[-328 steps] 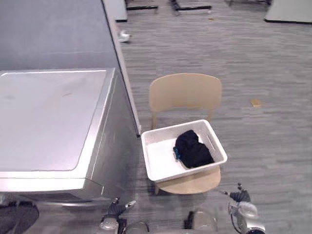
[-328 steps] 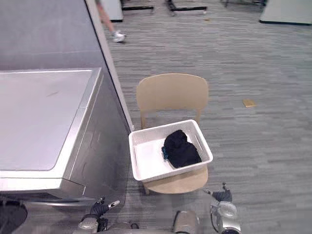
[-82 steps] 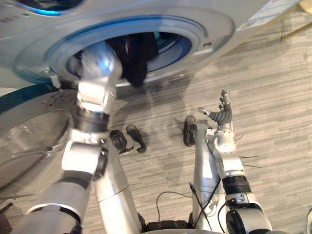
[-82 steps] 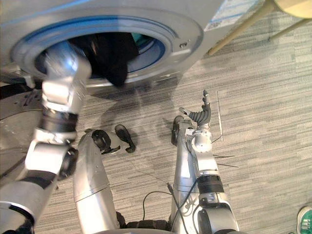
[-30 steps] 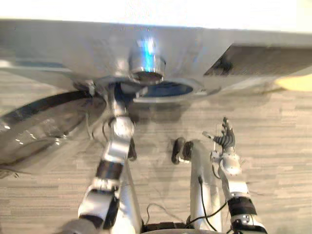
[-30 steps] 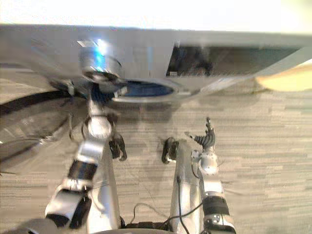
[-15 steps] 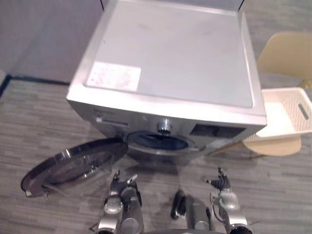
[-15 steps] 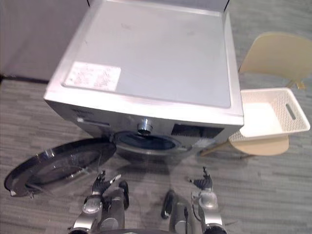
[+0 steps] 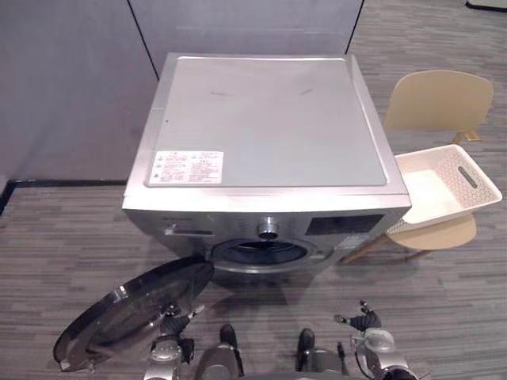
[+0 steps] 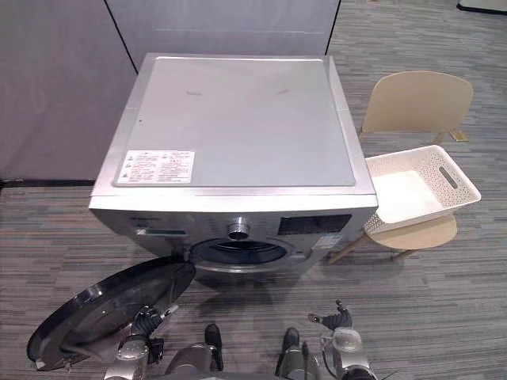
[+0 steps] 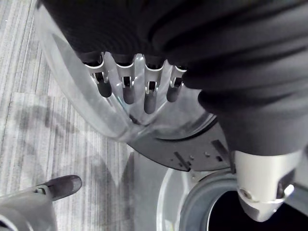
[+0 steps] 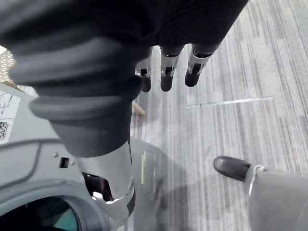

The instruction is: Pick up the laundry basket with both hands and put the clothes into the washing machine.

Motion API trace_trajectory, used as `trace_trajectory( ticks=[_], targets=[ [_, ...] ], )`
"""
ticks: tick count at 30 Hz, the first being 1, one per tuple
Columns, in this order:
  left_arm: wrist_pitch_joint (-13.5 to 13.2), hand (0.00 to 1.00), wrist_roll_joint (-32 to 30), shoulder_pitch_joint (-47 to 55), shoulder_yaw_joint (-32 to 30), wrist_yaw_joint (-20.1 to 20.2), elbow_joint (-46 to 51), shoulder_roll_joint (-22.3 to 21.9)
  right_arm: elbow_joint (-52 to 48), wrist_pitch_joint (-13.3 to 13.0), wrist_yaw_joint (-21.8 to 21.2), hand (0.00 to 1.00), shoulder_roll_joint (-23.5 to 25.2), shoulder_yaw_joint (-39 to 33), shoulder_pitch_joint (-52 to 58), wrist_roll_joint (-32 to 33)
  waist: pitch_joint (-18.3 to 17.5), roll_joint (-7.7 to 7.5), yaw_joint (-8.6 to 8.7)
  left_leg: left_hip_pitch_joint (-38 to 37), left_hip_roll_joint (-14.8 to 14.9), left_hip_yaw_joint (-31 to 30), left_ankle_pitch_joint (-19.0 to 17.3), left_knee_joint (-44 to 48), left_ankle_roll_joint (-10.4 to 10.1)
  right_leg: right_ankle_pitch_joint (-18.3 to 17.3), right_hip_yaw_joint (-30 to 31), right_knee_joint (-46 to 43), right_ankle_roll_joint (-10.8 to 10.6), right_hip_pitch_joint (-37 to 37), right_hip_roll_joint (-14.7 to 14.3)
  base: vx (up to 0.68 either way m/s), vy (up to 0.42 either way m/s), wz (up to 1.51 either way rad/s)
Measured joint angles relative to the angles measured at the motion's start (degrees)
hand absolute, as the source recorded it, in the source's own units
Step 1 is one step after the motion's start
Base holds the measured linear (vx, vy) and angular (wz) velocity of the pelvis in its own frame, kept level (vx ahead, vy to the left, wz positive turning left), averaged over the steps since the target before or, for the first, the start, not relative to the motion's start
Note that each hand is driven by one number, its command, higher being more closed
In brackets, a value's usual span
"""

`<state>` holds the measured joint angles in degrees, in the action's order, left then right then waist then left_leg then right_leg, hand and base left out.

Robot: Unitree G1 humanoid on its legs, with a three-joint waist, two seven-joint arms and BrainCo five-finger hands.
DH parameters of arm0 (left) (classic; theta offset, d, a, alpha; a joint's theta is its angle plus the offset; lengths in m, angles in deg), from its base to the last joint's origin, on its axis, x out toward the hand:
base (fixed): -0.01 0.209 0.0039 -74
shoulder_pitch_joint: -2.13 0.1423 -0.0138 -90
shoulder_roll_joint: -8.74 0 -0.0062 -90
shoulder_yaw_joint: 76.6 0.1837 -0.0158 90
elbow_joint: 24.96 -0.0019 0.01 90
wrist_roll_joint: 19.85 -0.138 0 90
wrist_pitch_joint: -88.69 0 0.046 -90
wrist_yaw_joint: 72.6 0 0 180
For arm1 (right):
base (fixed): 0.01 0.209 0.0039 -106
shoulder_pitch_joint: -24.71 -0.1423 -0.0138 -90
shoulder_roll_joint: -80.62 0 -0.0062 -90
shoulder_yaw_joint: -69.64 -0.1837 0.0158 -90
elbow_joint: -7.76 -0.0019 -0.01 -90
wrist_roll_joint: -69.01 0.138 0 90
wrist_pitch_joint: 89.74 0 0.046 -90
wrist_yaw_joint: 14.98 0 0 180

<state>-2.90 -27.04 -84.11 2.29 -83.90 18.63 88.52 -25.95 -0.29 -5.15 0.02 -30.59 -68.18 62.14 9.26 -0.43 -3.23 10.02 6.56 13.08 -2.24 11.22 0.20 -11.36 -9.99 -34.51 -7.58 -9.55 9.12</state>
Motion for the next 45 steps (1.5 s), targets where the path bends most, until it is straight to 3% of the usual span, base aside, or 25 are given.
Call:
trace_trajectory(
  ticks=[1, 3, 5, 6, 7, 8, 9, 10, 11, 12, 14, 16, 18, 24, 28, 34, 35, 37, 40, 45],
  targets=[
    [0.0, 0.00, 0.1, 1.3, -0.9, -0.3, 2.0, 0.0, 0.9, -0.1, 0.0, 0.00, 0.1, 0.5, -0.2, 0.0, -0.3, -0.52, -2.36, 0.8, -0.1, 0.4, 0.2, 1.1, 0.1, -0.7, 0.7, 0.0, 0.1, 3.8, -1.5, -0.10, -0.027, -0.02],
    [-0.1, 0.00, 0.7, 2.4, -1.0, -1.4, 3.5, 0.0, 1.0, -0.4, 0.0, 0.00, -0.3, 2.1, -3.5, 0.1, -0.9, -0.99, -4.37, 4.7, -0.2, 1.4, 2.4, 1.5, 0.0, -2.6, 0.6, 12.3, 2.0, 5.8, -3.2, -0.22, -0.068, -0.34],
    [0.0, 0.00, 1.1, 1.7, -0.7, -1.5, 3.4, -0.9, 0.7, -1.0, 0.2, 0.00, -1.3, 1.8, -6.7, 0.2, 0.2, 1.08, -4.50, 9.2, 0.3, 0.7, 5.1, 0.8, -0.6, -1.0, 0.4, 24.4, 4.5, 7.8, -5.2, -0.32, -0.056, -0.04],
    [0.0, 0.00, 1.7, 0.6, -0.2, -1.5, 3.1, -3.1, 0.9, -1.1, 0.2, 0.00, -2.7, 1.8, -7.8, 0.2, 2.4, 4.40, -4.30, 9.9, 1.2, -1.7, 7.8, -0.5, -2.2, 2.1, -1.0, 28.1, 5.5, 9.0, -7.2, -0.28, -0.021, 0.19],
    [0.0, 0.00, 2.0, 0.6, 0.1, -1.5, 3.1, -3.5, 1.1, -0.8, 0.2, 0.00, -2.7, 1.8, -7.9, 0.2, 2.6, 4.85, -4.14, 9.5, 1.3, -2.6, 9.4, -2.1, -2.8, 2.6, -1.2, 28.3, 5.8, 9.0, -7.6, -0.35, -0.059, 0.46],
    [-0.1, 0.00, 2.1, 0.8, 1.6, -1.5, 3.1, -3.6, 1.0, -0.2, 0.2, 0.00, -2.3, 1.8, -6.7, 0.3, 2.5, 4.99, -3.68, 7.6, 0.3, -4.7, 14.5, -7.6, -5.2, 3.4, -3.2, 28.3, 6.4, 9.2, -7.5, -0.32, -0.073, 0.61],
    [-0.1, 0.00, 2.1, 0.2, 3.0, -1.3, 3.4, -3.6, 0.7, -0.3, 0.2, 0.00, -2.0, 0.9, -5.0, 0.3, 3.1, 3.66, -3.17, 7.3, 0.3, -6.0, 13.5, -6.6, -6.1, 3.9, -4.9, 28.3, 7.3, 8.6, -7.0, -0.38, -0.088, 0.60],
    [-0.1, 0.00, 2.1, 0.2, 3.3, -1.2, 4.1, -3.7, 0.7, -0.3, 0.3, 0.00, -1.7, 0.2, -4.6, 0.3, 3.1, 3.63, -3.14, 7.9, 0.3, -5.9, 10.9, -3.1, -5.2, 4.1, -5.6, 28.1, 7.6, 7.9, -6.5, -0.35, -0.044, 0.45],
    [-0.2, 0.00, 2.1, 0.3, 3.4, -1.2, 5.0, -3.9, 0.7, -0.2, 0.5, 0.00, -1.5, -0.8, -4.3, 0.3, 3.7, 2.41, -2.80, 8.5, 0.1, -6.0, 6.8, 3.3, -3.0, 4.4, -5.8, 27.3, 7.8, 7.1, -5.6, -0.24, 0.006, 0.27],
    [-0.3, 0.00, 2.1, 0.7, 3.8, -1.2, 6.0, -3.7, 0.6, -0.2, 0.8, 0.00, -1.4, -0.9, -3.9, 0.3, 3.7, 1.95, -1.99, 8.2, 0.5, -6.3, 2.5, 8.2, -2.7, 5.2, -5.9, 27.0, 7.8, 5.8, -4.9, -0.22, 0.043, 0.22],
    [-0.3, 0.00, 2.0, 0.3, 5.1, -1.2, 6.3, -3.8, 0.6, -0.3, 1.4, 0.00, -1.8, -1.4, -3.0, 0.3, 3.6, 1.94, -1.64, 5.9, 1.5, -6.9, -2.8, 11.1, -3.2, 6.4, -5.7, 27.0, 7.1, 4.2, -4.3, -0.19, 0.133, 0.09],
    [-0.2, 0.00, 1.9, 0.1, 6.4, -1.2, 7.2, -3.6, 0.6, -0.2, 1.6, 0.00, -1.7, -2.9, -2.0, 0.3, 3.2, 2.62, -0.53, 0.7, 1.1, -8.1, -5.2, 3.8, -4.9, 8.1, -6.0, 28.5, 5.9, 4.2, -4.0, -0.16, 0.203, 0.10],
    [-0.2, 0.00, 1.7, -1.1, 8.3, -1.5, 12.0, -1.5, -0.2, -0.2, 1.4, 0.00, -0.3, -3.4, 0.0, 0.8, 2.3, 0.53, -0.32, -2.1, -2.5, -8.0, -0.7, -5.0, -3.5, 11.3, -6.7, 31.7, 3.9, 4.6, -1.4, -0.11, 0.215, 0.12],
    [-1.5, 0.00, -0.2, -2.9, 8.7, -2.8, 26.0, 3.2, -1.5, -0.6, 1.4, 0.00, -0.3, -3.2, 1.2, 0.7, 0.0, 0.91, 1.72, -4.8, -6.9, -7.9, 2.0, -10.4, -0.8, 13.6, -7.0, 34.6, 2.1, 6.3, 1.8, -0.05, 0.142, 0.08],
    [-3.1, 0.00, -0.2, -4.4, 5.9, -4.6, 32.3, 5.7, -1.5, -0.7, 1.2, 0.00, -0.3, -2.9, 1.1, 0.2, -0.6, 0.77, 2.22, -5.0, -7.5, -7.8, 3.0, -12.0, -0.1, 14.9, -6.9, 36.4, 1.3, 6.4, 2.0, 0.04, 0.044, -0.01],
    [-3.2, 0.00, -0.2, -10.1, -1.4, -9.2, 32.6, 10.7, -3.7, -0.7, 1.2, 0.00, -0.5, -2.2, 1.0, -0.6, -0.7, 0.31, 2.27, -5.0, -7.4, -7.1, 3.2, -13.0, 0.1, 15.8, -5.9, 38.1, 1.8, 6.2, 1.2, 0.07, -0.016, -0.09],
    [-3.2, 0.00, -0.2, -13.1, -3.2, -10.5, 30.2, 14.3, -3.9, -0.7, 1.1, 0.00, -0.7, -2.0, 0.3, -0.8, -0.7, -0.23, 2.23, -4.7, -7.2, -7.0, 3.2, -13.2, 0.1, 16.2, -5.9, 38.8, 2.4, 6.1, 0.8, 0.04, -0.017, -0.06],
    [-3.1, 0.00, -0.2, -15.3, -4.3, -11.3, 27.1, 16.8, -4.4, -0.7, 1.1, 0.00, -1.0, -1.5, -0.2, -1.2, -0.6, -0.45, 2.16, -4.3, -6.8, -6.7, 3.2, -13.2, 0.1, 16.7, -5.7, 38.8, 2.9, 5.5, 0.4, 0.02, -0.021, -0.10],
    [-1.7, 0.00, -0.2, -21.2, -5.9, -12.6, 17.4, 23.4, -6.3, -1.2, 1.1, 0.00, -1.4, 0.2, -1.6, -2.3, 0.3, -2.05, 2.11, -1.6, -6.1, -6.1, 3.2, -12.5, 0.1, 18.2, -5.0, 38.8, 3.9, 2.7, -0.3, -0.02, -0.011, -0.15],
    [1.4, 0.00, -2.7, -29.8, -5.5, -11.0, 1.3, 30.9, -7.7, -1.5, 1.1, 0.00, -1.2, 2.2, -2.6, -2.8, 2.9, -6.34, 2.04, 1.9, -4.9, -5.3, 3.2, -10.4, 0.1, 21.3, -3.9, 39.9, 4.9, 0.0, -1.1, -0.04, 0.012, -0.11]
  ],
)
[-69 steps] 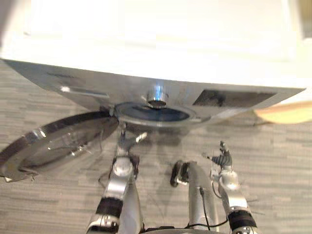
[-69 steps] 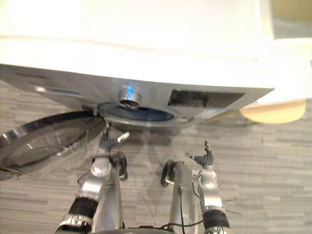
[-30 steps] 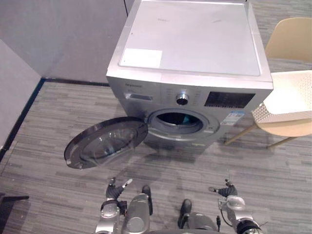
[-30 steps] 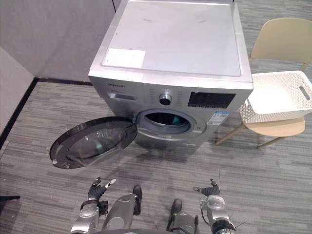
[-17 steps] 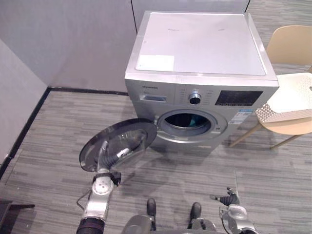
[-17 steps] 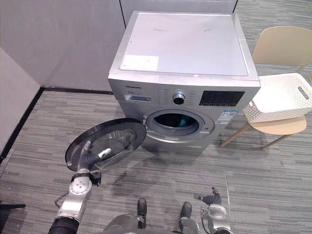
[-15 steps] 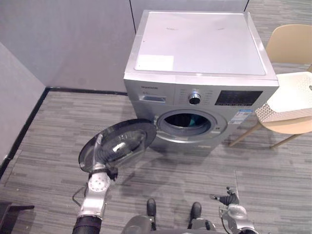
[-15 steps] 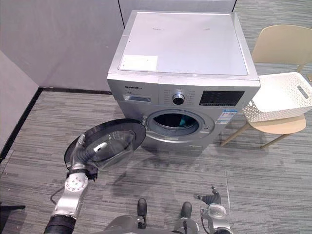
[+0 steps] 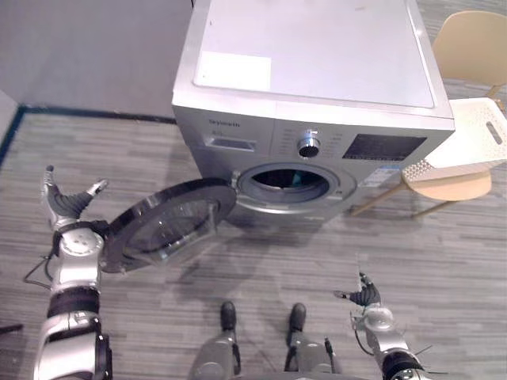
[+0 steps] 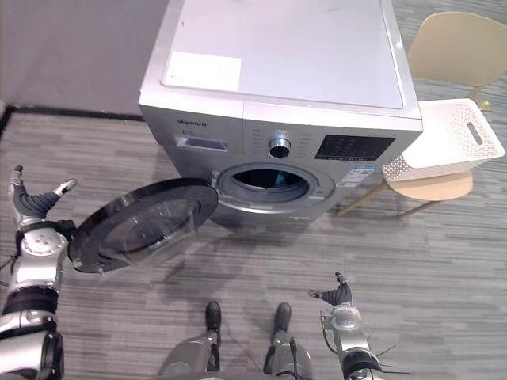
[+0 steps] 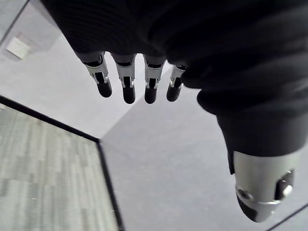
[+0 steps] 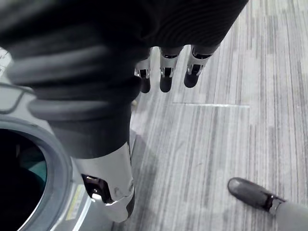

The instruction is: Pick up the laundry basket with both hands and put the clothes into the washing machine.

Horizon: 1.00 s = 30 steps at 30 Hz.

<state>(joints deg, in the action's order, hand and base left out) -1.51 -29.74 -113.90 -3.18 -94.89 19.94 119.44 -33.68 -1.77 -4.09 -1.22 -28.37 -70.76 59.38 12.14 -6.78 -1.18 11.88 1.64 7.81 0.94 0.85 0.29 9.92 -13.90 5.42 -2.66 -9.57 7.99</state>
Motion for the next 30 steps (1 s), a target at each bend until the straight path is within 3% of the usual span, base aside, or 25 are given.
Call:
trace_trajectory(
  ticks=[3, 11, 14, 20, 21, 23, 25, 30],
  targets=[
    [1.5, 0.00, -2.3, -3.0, 0.6, 3.0, -7.8, 2.4, -0.4, 0.0, -0.3, 0.00, 0.0, 0.2, 0.4, 0.0, 1.4, -1.41, -0.12, 2.0, 0.7, 0.1, 0.0, 1.5, 0.0, 1.8, 0.3, -0.1, 0.5, -1.6, -0.5, -0.05, 0.027, -0.04],
    [2.2, 0.00, -3.9, -2.2, -2.0, 7.3, -10.1, 1.3, -0.3, -0.2, -2.5, 0.00, 0.6, 2.4, 1.9, 0.1, 3.6, -2.11, -1.38, 2.4, 1.7, 0.5, -0.1, 2.2, -1.1, 2.1, 1.6, -0.3, 0.3, -2.0, -1.4, -0.04, 0.006, -0.06],
    [2.2, 0.00, -3.8, -0.2, -2.1, 7.3, -10.0, -1.4, -0.1, -0.2, -2.5, 0.00, 0.4, 3.7, 1.9, 0.1, 4.2, -2.25, -1.30, 2.4, 2.4, 0.5, 0.3, 1.9, -1.7, 2.0, 1.9, -0.4, 0.3, -2.1, -2.0, -0.01, -0.009, -0.01],
    [2.1, 0.00, -3.5, 7.8, 0.7, 7.7, -6.3, -12.6, -0.5, -0.1, -3.4, 0.00, 0.1, 4.4, 1.6, 0.0, 4.2, -2.11, -1.29, 1.7, 2.3, 0.2, 1.0, 1.1, -2.6, 0.1, 3.1, -1.3, -0.2, -2.1, -1.8, 0.00, -0.011, 0.00],
    [2.1, 0.00, -3.1, 11.5, 3.1, 8.1, -3.6, -16.5, -0.6, 0.0, -3.4, 0.00, 0.1, 4.4, 1.6, 0.0, 4.0, -1.70, -1.35, 0.7, 2.2, 0.0, 1.0, 1.0, -2.6, -1.4, 3.1, -2.3, -0.4, -1.4, -1.6, 0.02, 0.003, 0.13],
    [2.1, 0.00, -3.0, 15.2, 6.3, 8.8, -2.5, -19.8, -0.7, 0.1, -3.4, 0.00, 0.1, 4.2, 1.7, -0.2, 3.6, -0.93, -1.24, -0.7, 2.0, -0.2, 1.3, 0.4, -2.9, -2.9, 2.9, -3.5, -0.7, -0.6, -1.4, 0.03, 0.009, 0.15],
    [2.1, 0.00, -1.7, 20.2, 13.3, 10.2, 0.7, -25.4, -1.2, 0.2, -3.4, 0.00, 0.0, 2.9, 2.6, -0.6, 2.0, 1.27, -1.15, -3.0, 1.2, -1.2, 2.3, -2.0, -3.0, -4.9, 2.0, -4.9, -1.5, 0.5, -0.8, 0.05, 0.034, 0.23],
    [1.3, 0.00, -1.0, 25.0, 29.5, 15.3, 10.8, -31.3, -1.2, 1.2, -3.5, 0.00, 0.0, 1.8, 3.4, -1.8, -1.2, 5.84, -0.79, -7.0, 0.3, -2.2, 3.3, -5.3, -2.7, -6.8, 0.6, -5.5, -2.5, 3.6, 0.1, 0.07, 0.028, 0.18]
  ],
)
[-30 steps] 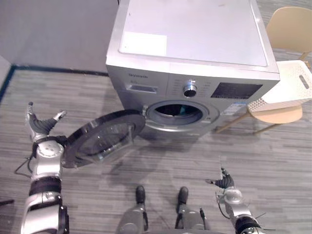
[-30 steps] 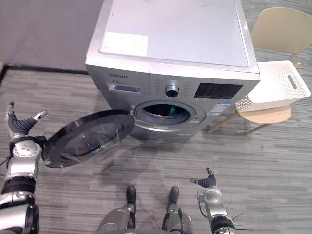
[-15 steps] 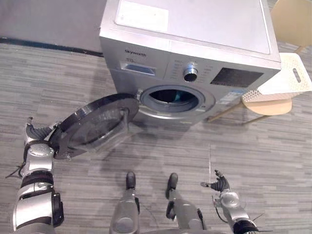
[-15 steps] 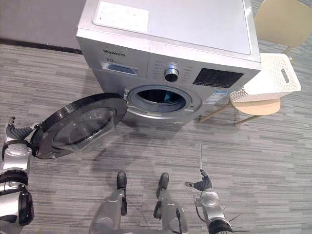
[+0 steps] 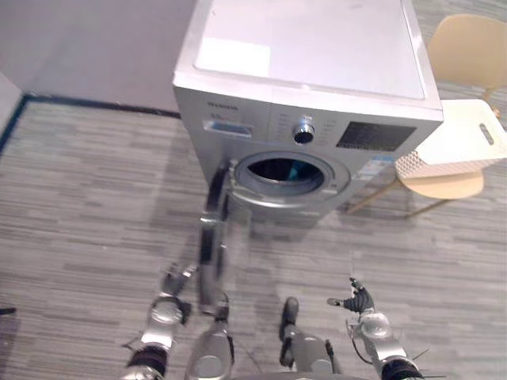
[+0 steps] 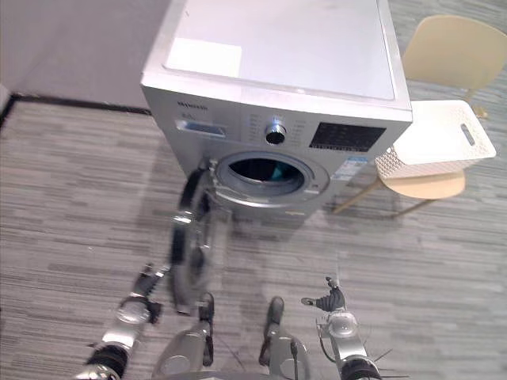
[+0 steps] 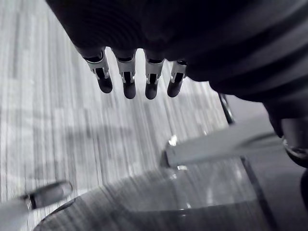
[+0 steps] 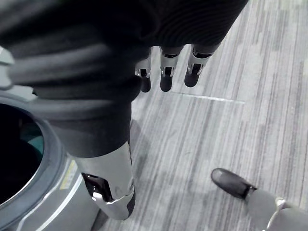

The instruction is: Pick up the laundry basket with both hands and put the clothes into the washing machine.

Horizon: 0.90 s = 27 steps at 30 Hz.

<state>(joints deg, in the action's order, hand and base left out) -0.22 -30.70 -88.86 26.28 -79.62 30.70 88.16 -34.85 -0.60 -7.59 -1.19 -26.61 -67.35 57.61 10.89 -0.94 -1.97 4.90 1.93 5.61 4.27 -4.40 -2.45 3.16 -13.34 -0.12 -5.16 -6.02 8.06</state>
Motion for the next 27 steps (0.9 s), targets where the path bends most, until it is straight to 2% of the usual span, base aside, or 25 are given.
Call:
trace_trajectory(
  ticks=[1, 2, 5, 7, 8, 10, 11, 13, 15, 18, 23, 25, 27],
  targets=[
    [-0.3, 0.00, 0.0, -0.2, 1.1, 0.7, 1.3, -0.5, 0.0, 0.0, 0.0, 0.00, 0.0, 0.0, -0.1, 0.0, -0.2, 0.38, 0.20, -0.2, 0.0, 0.0, 0.0, -0.2, 0.0, 0.0, 0.0, 0.0, 0.0, 0.1, 0.1, 0.06, 0.033, 0.02],
    [-0.6, 0.00, 0.0, -0.9, 2.8, 1.3, 3.8, -1.2, 0.0, 0.1, -0.1, 0.00, 0.2, 0.0, -0.6, 0.0, -0.5, 0.94, 1.17, -0.6, -0.1, 0.1, 0.1, -0.7, 0.1, 0.0, 0.1, 0.0, 0.1, 0.2, 0.3, 0.04, 0.024, -0.09],
    [-1.1, 0.00, 0.9, -7.0, 4.7, 1.8, 4.4, -2.3, -1.1, 0.2, 0.0, 0.00, 0.7, 0.1, -0.9, 0.0, -0.5, 1.42, 2.61, -0.2, 0.0, 2.0, 0.1, -0.7, 0.2, 0.2, 1.5, 0.0, 0.3, -1.0, 0.2, 0.02, 0.023, -0.24],
    [-0.2, 0.00, 2.4, -15.9, 3.6, -1.3, 4.2, -2.2, -3.5, 0.1, 0.2, 0.00, 0.2, 0.2, -1.4, 0.1, -0.1, 2.14, 4.91, 2.6, 0.1, 4.8, 0.0, -0.7, 0.0, 1.2, 4.2, 0.1, 0.2, -5.6, -0.1, 0.01, 0.015, -0.55],
    [0.0, 0.00, 3.1, -17.6, 2.3, -2.6, 4.0, -1.9, -4.1, 0.1, 0.3, 0.00, -0.1, 0.2, -1.4, 0.3, 0.1, 2.44, 5.25, 3.5, 0.2, 5.7, 0.0, -0.7, 0.0, 1.7, 4.7, 0.2, 0.4, -6.7, -0.1, 0.02, 0.002, -0.68],
    [-0.1, 0.00, 4.9, -24.8, 0.0, -4.2, 2.2, 0.9, -6.3, 0.2, 0.4, 0.00, -1.0, 0.3, -1.4, 0.8, 1.3, 3.02, 6.43, 6.4, 0.1, 7.9, 0.0, -0.6, 0.0, 3.8, 7.3, 1.3, 0.4, -10.5, -0.3, 0.02, 0.007, -0.64],
    [0.3, 0.00, 6.6, -31.0, -1.3, -6.4, -1.4, 4.0, -7.3, 0.3, 1.2, 0.00, -1.4, 0.2, -1.4, 1.6, 2.2, 2.92, 7.34, 8.3, 0.1, 9.4, 0.2, -0.4, 0.3, 5.4, 8.9, 2.8, 0.5, -12.4, -0.5, 0.02, 0.019, -0.67],
    [0.6, 0.00, 8.3, -42.0, -2.5, -8.2, -9.7, 10.1, -10.1, 0.2, 2.6, 0.00, -1.5, -0.8, -1.0, 2.6, 5.4, 2.11, 8.43, 9.9, 0.2, 11.2, 0.2, 0.2, 0.4, 7.5, 11.1, 4.9, 0.6, -14.0, -0.5, 0.01, 0.021, -0.54],
    [0.8, 0.00, 10.0, -45.9, -2.2, -7.8, -13.3, 13.4, -10.7, 0.2, 3.6, 0.00, -1.4, -1.2, -0.8, 3.2, 6.1, 1.68, 9.23, 11.9, 0.4, 12.0, 0.2, 0.7, 0.4, 8.4, 12.2, 5.5, 0.6, -15.9, -0.8, 0.00, 0.001, -0.23],
    [1.0, 0.00, 12.5, -48.0, -2.4, -7.6, -17.7, 13.6, -13.0, 0.1, 5.0, 0.00, 0.2, -1.2, 1.1, 4.2, 7.3, 0.75, 9.35, 13.3, 1.3, 12.8, 0.2, 1.2, 0.3, 8.6, 13.3, 5.3, 0.7, -17.6, -1.6, 0.00, -0.021, -0.17],
    [0.4, 0.00, 13.7, -46.7, -2.6, -8.1, -16.0, 12.8, -18.6, -1.1, 5.3, 0.00, 2.0, -1.2, 5.6, 4.8, 7.4, 0.66, 8.82, 13.0, 2.1, 12.8, 0.2, 1.4, 0.3, 8.4, 13.1, 4.1, 0.9, -17.6, -2.1, 0.00, -0.006, 0.01],
    [-1.6, 0.00, 13.7, -42.0, -4.0, -8.1, -10.9, 11.4, -19.2, -1.2, 5.5, 0.00, 2.2, -1.2, 6.6, 4.9, 7.4, 0.70, 8.64, 11.9, 2.0, 12.1, 0.2, 1.4, 0.3, 7.5, 12.1, 3.6, 1.4, -16.2, -1.9, 0.01, 0.003, 0.18],
    [-2.8, 0.00, 13.6, -32.8, -4.5, -8.3, -4.6, 7.5, -18.7, -1.1, 6.1, 0.00, 2.6, -1.3, 7.9, 5.2, 7.3, 0.90, 7.01, 9.1, 2.2, 10.6, 0.2, 1.4, 0.2, 6.0, 10.1, 3.1, 1.8, -12.6, -2.0, 0.03, -0.007, 0.37]
  ],
)
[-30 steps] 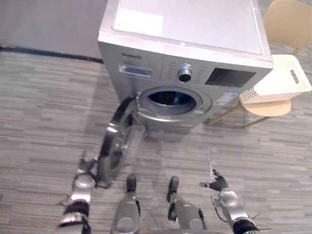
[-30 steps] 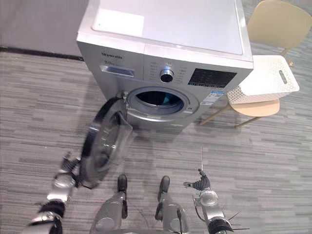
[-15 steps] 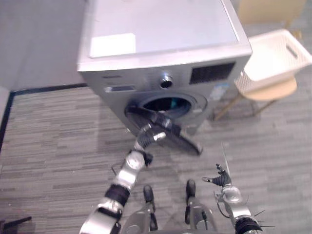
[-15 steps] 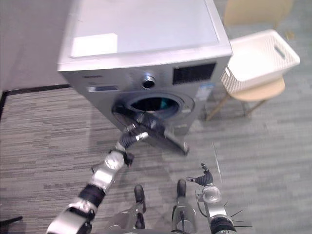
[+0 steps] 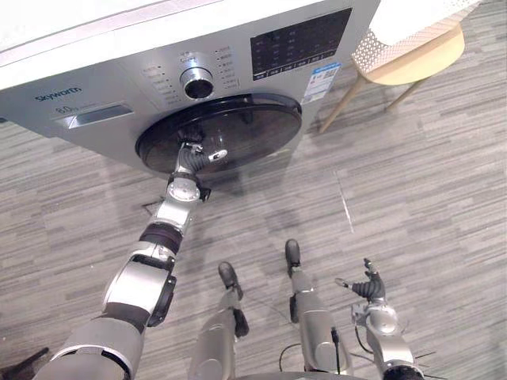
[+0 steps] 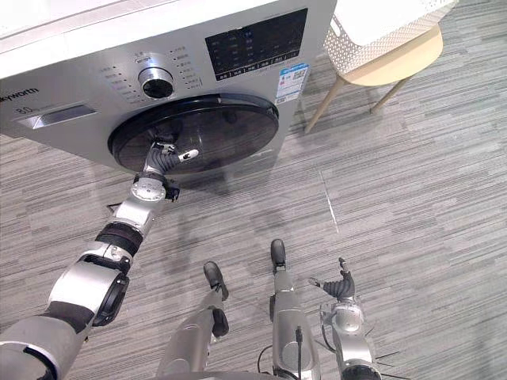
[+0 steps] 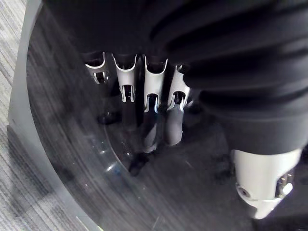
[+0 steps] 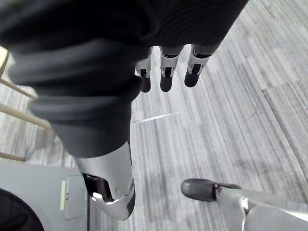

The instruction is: Pick up the laundry basket with both hands and put the clothes into the washing machine.

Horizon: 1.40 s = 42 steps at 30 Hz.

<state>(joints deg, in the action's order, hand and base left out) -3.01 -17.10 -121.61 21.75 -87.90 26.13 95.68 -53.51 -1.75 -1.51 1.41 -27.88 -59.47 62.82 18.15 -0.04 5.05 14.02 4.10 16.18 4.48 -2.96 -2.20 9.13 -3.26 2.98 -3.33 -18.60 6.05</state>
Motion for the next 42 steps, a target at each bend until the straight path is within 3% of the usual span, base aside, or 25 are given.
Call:
trace_trajectory(
  ticks=[2, 6, 10, 11, 12, 15, 16, 19, 22, 23, 24, 25, 26, 28, 30, 31, 33, 35, 36, 37, 39, 40, 42],
  targets=[
    [-0.5, 0.00, 0.0, 9.5, 0.0, 0.1, 3.6, -2.2, 1.9, -0.2, 0.1, 0.00, 0.0, -1.0, -0.4, -0.1, -0.6, 0.82, -0.34, -1.8, 0.0, -2.6, 0.0, -0.1, 0.0, -1.5, -2.6, -0.5, 0.0, 3.0, 0.1, 0.05, -0.004, 0.67],
    [-0.6, 0.00, 0.1, 29.4, -1.3, 1.7, 4.5, -6.2, 10.3, 0.2, 0.1, 0.00, -1.3, -2.5, -1.2, -0.7, -3.5, 3.43, -3.17, -3.9, -1.0, -10.2, 0.4, -0.6, -0.4, -4.5, -10.6, -1.3, -0.4, 9.0, 1.0, 0.06, 0.019, 1.00],
    [-0.5, 0.00, 0.2, 38.5, -7.0, 3.7, 0.6, -7.9, 16.4, 0.7, -0.1, 0.00, -1.9, -3.2, -1.9, -0.7, -6.2, 4.65, -6.15, -5.4, -2.2, -17.2, 1.5, -2.3, -0.7, -7.5, -20.6, -2.3, -1.3, 15.2, 2.4, 0.04, 0.045, 1.35],
    [-0.4, 0.00, 0.4, 39.1, -9.5, 4.0, -1.1, -8.0, 17.3, 0.7, -0.1, 0.00, -2.0, -3.3, -2.5, -0.7, -6.6, 4.63, -5.94, -4.7, -1.9, -14.5, 1.0, -1.9, 0.0, -8.1, -24.3, -2.6, -1.6, 16.7, 3.3, 0.02, 0.133, 1.78],
    [0.1, 0.00, 0.6, 39.4, -12.3, 4.0, -4.1, -8.5, 18.1, 0.9, -0.1, 0.00, -2.1, -3.4, -3.5, -0.7, -7.2, 4.48, -6.16, -3.7, -0.5, -6.5, 0.3, -0.3, 1.0, -9.1, -29.0, -3.7, -2.4, 17.7, 4.7, 0.01, 0.119, 1.73],
    [1.0, 0.00, 0.6, 40.3, -16.3, 3.9, -8.3, -8.9, 19.4, 1.3, 0.0, 0.00, -3.5, -3.4, -7.0, -0.7, -7.3, 3.99, -6.07, -2.2, 2.3, 12.2, -0.9, 3.8, 3.2, -10.7, -35.3, -6.7, -4.5, 18.8, 8.0, 0.07, 0.171, 1.36],
    [1.4, 0.00, 0.5, 40.7, -17.9, 3.9, -9.4, -9.2, 19.4, 1.4, -0.1, 0.00, -4.0, -3.4, -7.5, -0.7, -7.3, 3.67, -6.06, -1.8, 2.5, 14.3, -0.2, 5.7, 3.9, -11.3, -37.7, -7.9, -5.4, 20.2, 9.7, 0.11, 0.191, 1.19],
    [1.4, 0.00, 0.6, 41.9, -21.2, 3.6, -11.2, -8.7, 19.5, 1.8, -1.1, 0.00, -3.4, -3.2, -8.3, -0.9, -8.4, 1.24, -7.78, -0.8, -1.3, 10.2, -4.1, 9.4, 5.5, -11.4, -41.3, -7.8, -5.6, 23.8, 12.9, 0.17, 0.226, 0.88],
    [1.4, 0.00, 0.7, 43.2, -22.5, 3.6, -11.1, -9.3, 21.7, 2.2, -1.4, 0.00, -3.1, -3.2, -9.9, -1.2, -8.7, 0.94, -9.02, 0.1, -2.4, 6.9, -10.2, 15.8, 6.7, -11.4, -41.9, -17.0, -5.7, 24.6, 17.4, 0.18, 0.212, 0.73],
    [1.5, 0.00, 1.0, 44.2, -22.5, 3.6, -10.8, -9.3, 22.0, 2.5, -1.6, 0.00, -2.9, -3.1, -9.8, -1.2, -8.9, 1.15, -9.03, -0.8, -3.7, 3.7, -12.3, 18.2, 7.4, -9.7, -37.9, -30.0, -3.2, 22.4, 22.0, 0.19, 0.213, 0.84],
    [1.5, 0.00, 1.4, 44.4, -22.5, 3.6, -10.6, -9.3, 22.0, 2.5, -1.6, 0.00, -2.9, -3.0, -9.4, -1.2, -9.0, 1.25, -8.87, -1.3, -4.0, 2.1, -13.0, 18.7, 7.8, -8.1, -33.9, -35.7, -0.2, 20.1, 23.2, 0.26, 0.245, 1.19],
    [1.5, 0.00, 1.9, 44.3, -22.4, 3.5, -9.1, -9.3, 22.1, 2.5, -2.1, 0.00, -2.5, -2.4, -8.8, -1.2, -8.8, 0.96, -8.72, -1.8, -4.3, -1.0, -14.0, 19.7, 8.4, -10.9, -24.6, -46.0, 3.2, 14.7, 21.8, 0.27, 0.183, 1.29],
    [1.4, 0.00, 2.4, 44.1, -22.6, 2.9, -7.7, -8.8, 22.2, 2.6, -2.4, 0.00, -1.8, -1.3, -8.6, -1.1, -8.6, 0.23, -8.67, -3.0, -4.7, -4.0, -14.6, 19.3, 9.1, -16.5, -17.2, -53.2, 2.2, 9.2, 17.2, 0.27, 0.152, 1.27],
    [1.4, 0.00, 3.3, 44.1, -22.9, 2.6, -7.1, -8.5, 22.2, 2.5, -2.6, 0.00, -1.3, -0.4, -8.7, -1.1, -8.4, 0.15, -7.87, -5.2, -5.5, -6.4, -14.6, 18.3, 9.2, -20.9, -12.3, -54.8, 1.0, 4.8, 12.2, 0.31, 0.095, 1.03],
    [1.4, 0.00, 3.9, 44.3, -23.0, 2.6, -5.8, -10.0, 21.4, 2.5, -2.5, 0.00, -0.7, -0.5, -9.2, -1.1, -8.2, -1.12, -7.55, -10.2, -8.4, -10.7, -15.6, 16.0, 9.5, -23.7, -9.7, -50.6, 1.1, -1.7, 7.7, 0.40, 0.051, 0.96],
    [1.4, 0.00, 4.0, 44.0, -23.0, 2.7, -5.6, -10.5, 21.2, 2.5, -2.5, 0.00, -0.7, -0.6, -9.2, -1.1, -8.2, -1.00, -7.32, -10.8, -8.7, -12.1, -16.0, 15.9, 9.5, -23.7, -9.4, -48.2, 1.1, -3.1, 6.5, 0.41, -0.027, 1.17],
    [1.4, 0.00, 4.3, 42.6, -23.0, 2.8, -5.0, -11.6, 20.3, 2.7, -2.6, 0.00, -0.6, -0.7, -7.9, -1.0, -8.1, -0.90, -5.91, -12.5, -9.9, -18.8, -17.3, 16.2, 8.4, -21.0, -3.6, -32.8, -0.8, -5.9, 1.8, 0.37, -0.091, 1.61],
    [1.4, 0.00, 4.3, 42.5, -23.0, 2.8, -4.7, -12.0, 20.1, 2.9, -2.5, 0.00, -0.4, -1.0, -6.6, -1.0, -8.5, -1.47, -5.76, -14.2, -10.5, -22.2, -18.6, 17.0, 6.4, -18.0, 0.4, -28.1, 0.3, -5.7, 0.8, 0.46, -0.194, 1.68],
    [1.3, 0.00, 4.3, 42.7, -23.2, 2.8, -3.8, -12.2, 18.8, 3.1, -2.5, 0.00, 0.3, -0.9, -4.9, -0.9, -9.3, -2.34, -5.73, -14.8, -10.8, -23.6, -21.1, 19.7, 3.6, -12.5, -1.6, -26.6, 1.8, -4.5, 2.3, 0.65, -0.292, 1.98],
    [1.4, 0.00, 4.3, 42.0, -24.0, 2.8, -3.9, -12.9, 18.0, 3.2, -2.5, 0.00, 0.7, -0.8, -4.3, -0.9, -9.1, -1.15, -5.87, -13.8, -9.9, -23.5, -22.5, 23.9, 1.2, -10.9, -3.6, -28.4, 2.2, -4.0, 2.5, 0.55, -0.250, 1.62],
    [1.3, 0.00, 4.4, 42.6, -25.7, 2.7, -1.6, -15.6, 16.4, 3.2, -2.6, 0.00, 0.4, -0.3, -5.2, -0.9, -9.2, 1.46, -6.08, -8.1, -6.2, -19.2, -21.7, 36.4, -0.1, -12.5, -7.2, -26.6, 3.8, -0.9, 0.9, 0.41, -0.215, 0.68],
    [1.4, 0.00, 4.5, 43.8, -26.9, 2.8, -0.7, -16.9, 14.4, 3.1, -2.6, 0.00, 1.1, 1.2, -6.0, -0.6, -9.1, 2.83, -7.06, -3.4, -0.5, -12.3, -17.1, 49.8, -3.1, -13.4, -8.1, -24.6, 5.2, 3.0, -1.8, 0.50, -0.262, 0.17],
    [1.5, 0.00, 4.4, 44.0, -26.5, 2.9, -0.3, -16.8, 12.9, 2.6, -2.5, 0.00, 2.2, 1.8, -6.1, -0.5, -8.9, 2.27, -8.97, -1.6, 5.2, -6.2, -17.7, 56.4, -2.1, -14.2, -8.1, -23.3, 6.5, 7.0, -2.9, 0.40, -0.201, -0.19]
  ],
)
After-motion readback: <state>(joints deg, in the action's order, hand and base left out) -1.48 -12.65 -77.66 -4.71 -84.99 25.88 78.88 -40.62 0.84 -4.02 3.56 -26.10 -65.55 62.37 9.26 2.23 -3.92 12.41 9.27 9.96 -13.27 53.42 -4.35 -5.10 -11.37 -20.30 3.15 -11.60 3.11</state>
